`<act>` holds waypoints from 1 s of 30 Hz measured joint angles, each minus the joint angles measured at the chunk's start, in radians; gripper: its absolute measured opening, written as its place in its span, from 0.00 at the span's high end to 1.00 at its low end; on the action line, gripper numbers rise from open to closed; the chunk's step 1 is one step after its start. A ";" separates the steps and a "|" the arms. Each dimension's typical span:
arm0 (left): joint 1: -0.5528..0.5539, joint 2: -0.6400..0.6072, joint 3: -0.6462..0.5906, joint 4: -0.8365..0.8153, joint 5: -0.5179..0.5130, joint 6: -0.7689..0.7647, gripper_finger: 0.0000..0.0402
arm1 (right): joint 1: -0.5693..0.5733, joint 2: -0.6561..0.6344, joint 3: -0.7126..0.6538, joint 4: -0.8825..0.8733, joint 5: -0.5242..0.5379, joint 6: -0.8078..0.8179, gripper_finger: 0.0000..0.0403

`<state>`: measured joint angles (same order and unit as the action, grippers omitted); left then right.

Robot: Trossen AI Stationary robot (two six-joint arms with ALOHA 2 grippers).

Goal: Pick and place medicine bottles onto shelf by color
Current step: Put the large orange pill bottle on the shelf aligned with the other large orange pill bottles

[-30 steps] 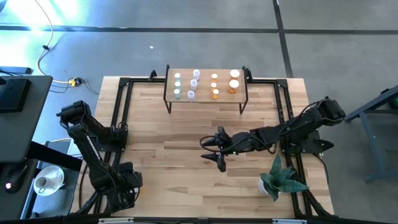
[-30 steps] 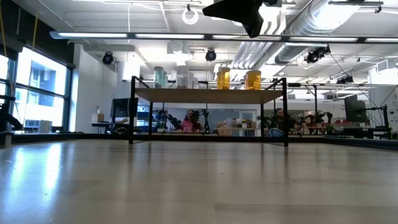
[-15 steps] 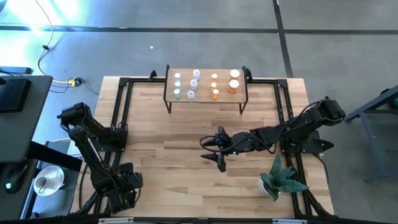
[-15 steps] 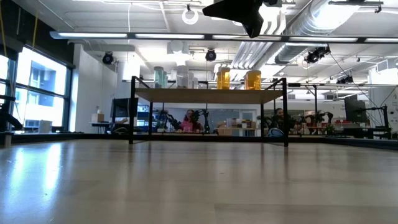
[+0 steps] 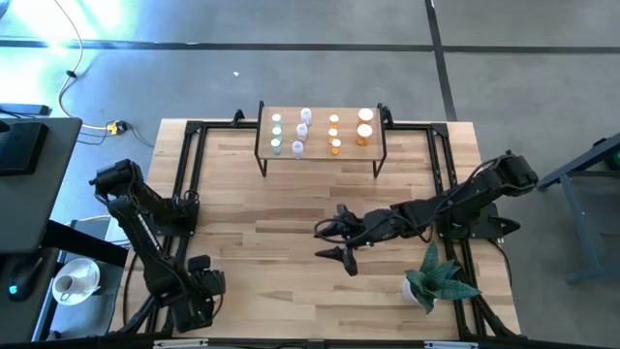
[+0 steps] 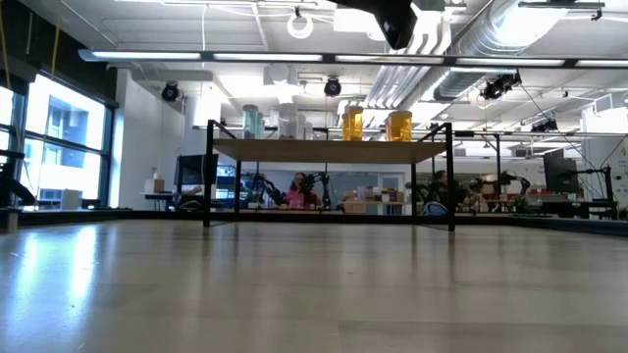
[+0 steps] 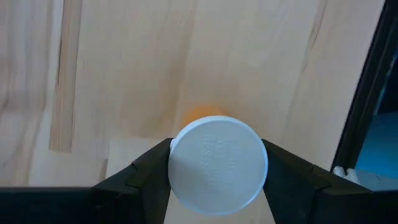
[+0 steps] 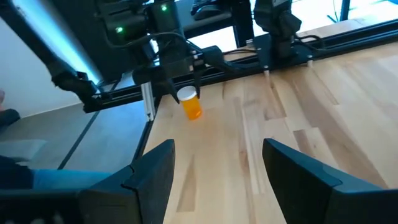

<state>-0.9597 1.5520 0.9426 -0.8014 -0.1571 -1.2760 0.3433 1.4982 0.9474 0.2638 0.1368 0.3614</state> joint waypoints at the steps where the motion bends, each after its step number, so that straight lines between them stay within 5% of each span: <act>1: 0.011 0.000 0.006 0.000 0.000 0.012 0.50 | 0.005 0.000 0.000 0.000 0.000 0.000 0.42; 20: 0.364 0.000 0.132 0.007 -0.030 0.537 0.51 | 0.079 0.000 0.000 0.029 -0.033 -0.029 0.42; 30: 0.550 0.000 0.181 0.065 -0.030 0.786 0.51 | 0.078 0.001 0.000 0.040 -0.042 -0.058 0.30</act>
<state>-0.4097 1.5520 1.1241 -0.7368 -0.1871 -0.4905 0.4217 1.4990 0.9474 0.3037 0.0949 0.3035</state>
